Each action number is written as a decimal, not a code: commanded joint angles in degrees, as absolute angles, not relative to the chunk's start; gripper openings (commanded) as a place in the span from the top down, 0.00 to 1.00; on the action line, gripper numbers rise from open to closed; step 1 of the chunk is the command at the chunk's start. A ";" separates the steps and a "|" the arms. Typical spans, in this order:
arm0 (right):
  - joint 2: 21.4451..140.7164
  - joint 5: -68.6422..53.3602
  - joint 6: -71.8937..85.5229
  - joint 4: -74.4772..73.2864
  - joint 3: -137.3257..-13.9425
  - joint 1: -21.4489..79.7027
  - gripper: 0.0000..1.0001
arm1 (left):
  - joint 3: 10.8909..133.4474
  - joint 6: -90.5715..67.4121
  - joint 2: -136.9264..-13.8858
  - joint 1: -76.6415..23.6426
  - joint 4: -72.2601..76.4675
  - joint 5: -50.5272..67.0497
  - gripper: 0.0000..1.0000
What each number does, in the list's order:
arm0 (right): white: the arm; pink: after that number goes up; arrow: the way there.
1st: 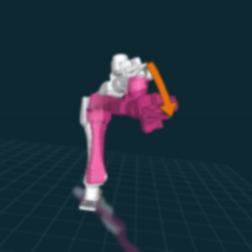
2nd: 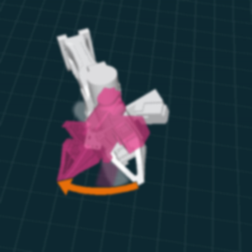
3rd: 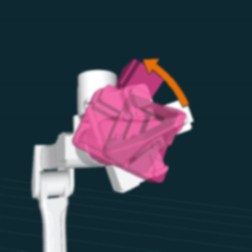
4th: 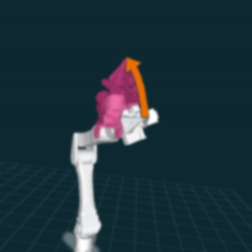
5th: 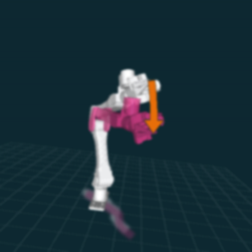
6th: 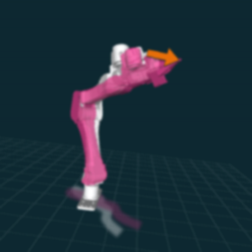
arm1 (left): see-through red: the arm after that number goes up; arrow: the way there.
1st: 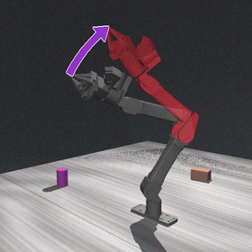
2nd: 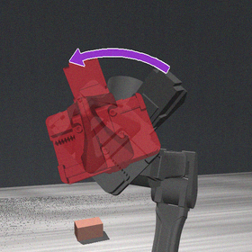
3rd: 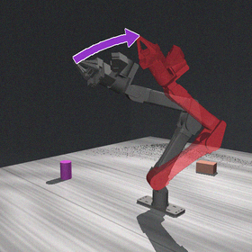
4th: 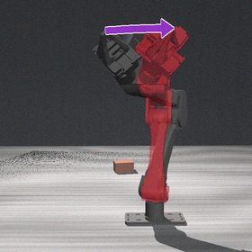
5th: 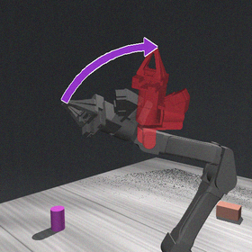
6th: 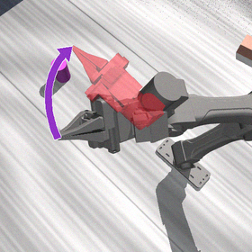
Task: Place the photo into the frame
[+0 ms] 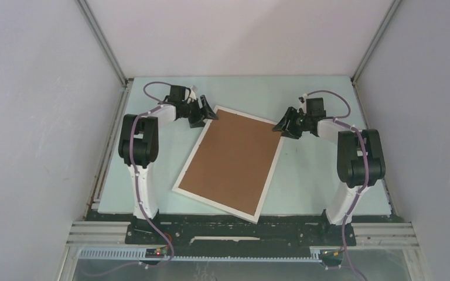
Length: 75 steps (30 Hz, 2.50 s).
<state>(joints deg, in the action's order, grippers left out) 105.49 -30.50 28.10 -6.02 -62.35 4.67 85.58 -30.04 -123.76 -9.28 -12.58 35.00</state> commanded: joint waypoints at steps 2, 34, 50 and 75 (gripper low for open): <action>105.40 -35.91 28.10 -0.55 -62.80 10.02 0.41 | 88.23 -30.70 -124.46 -13.27 -13.50 41.98 0.21; 108.95 -33.11 24.04 0.32 -65.07 14.21 0.43 | 87.84 -31.73 -123.64 -13.85 -12.66 42.25 0.24; 119.99 0.59 19.24 -35.54 -84.07 24.29 0.46 | 88.76 -29.20 -121.55 -13.91 -17.08 36.77 0.20; 102.91 -28.26 21.58 -22.39 -77.10 12.25 0.26 | 90.45 -22.04 -114.19 -11.58 -26.93 24.56 0.04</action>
<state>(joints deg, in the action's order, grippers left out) 109.30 -19.59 19.46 -24.49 -77.41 16.25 87.13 -24.91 -120.62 -10.81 -21.06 26.87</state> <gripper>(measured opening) 0.716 0.938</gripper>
